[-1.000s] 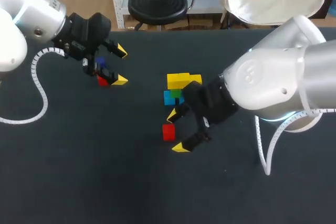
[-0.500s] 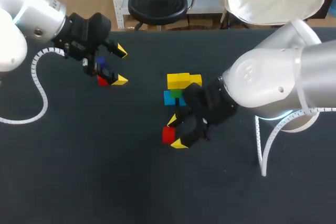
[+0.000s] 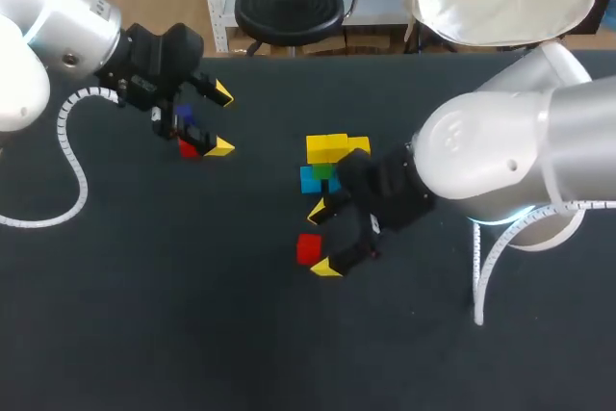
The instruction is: Place the blue cubes, place green cubes on the blue cubes, place the yellow cubes on the green cubes, then place the red cubes on the yellow cubes, and place purple cube on the red cubes.
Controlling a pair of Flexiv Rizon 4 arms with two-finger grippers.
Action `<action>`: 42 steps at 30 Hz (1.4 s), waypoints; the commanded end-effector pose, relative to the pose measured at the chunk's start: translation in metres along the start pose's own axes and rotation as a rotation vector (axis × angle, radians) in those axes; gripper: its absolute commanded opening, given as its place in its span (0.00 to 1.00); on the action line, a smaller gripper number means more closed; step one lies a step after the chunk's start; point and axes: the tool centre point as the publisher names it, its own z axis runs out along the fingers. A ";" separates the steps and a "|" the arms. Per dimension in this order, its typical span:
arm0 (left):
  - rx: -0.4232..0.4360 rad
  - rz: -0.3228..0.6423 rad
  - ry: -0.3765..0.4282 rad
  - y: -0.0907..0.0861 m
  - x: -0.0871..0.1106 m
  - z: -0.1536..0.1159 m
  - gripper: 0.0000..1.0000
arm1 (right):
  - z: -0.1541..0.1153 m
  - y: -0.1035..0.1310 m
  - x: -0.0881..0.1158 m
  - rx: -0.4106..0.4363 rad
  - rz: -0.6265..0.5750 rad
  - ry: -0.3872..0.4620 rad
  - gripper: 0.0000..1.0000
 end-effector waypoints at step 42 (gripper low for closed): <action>-0.001 0.001 0.001 0.000 0.000 0.000 1.00 | -0.099 0.034 -0.029 0.133 -0.008 0.072 0.00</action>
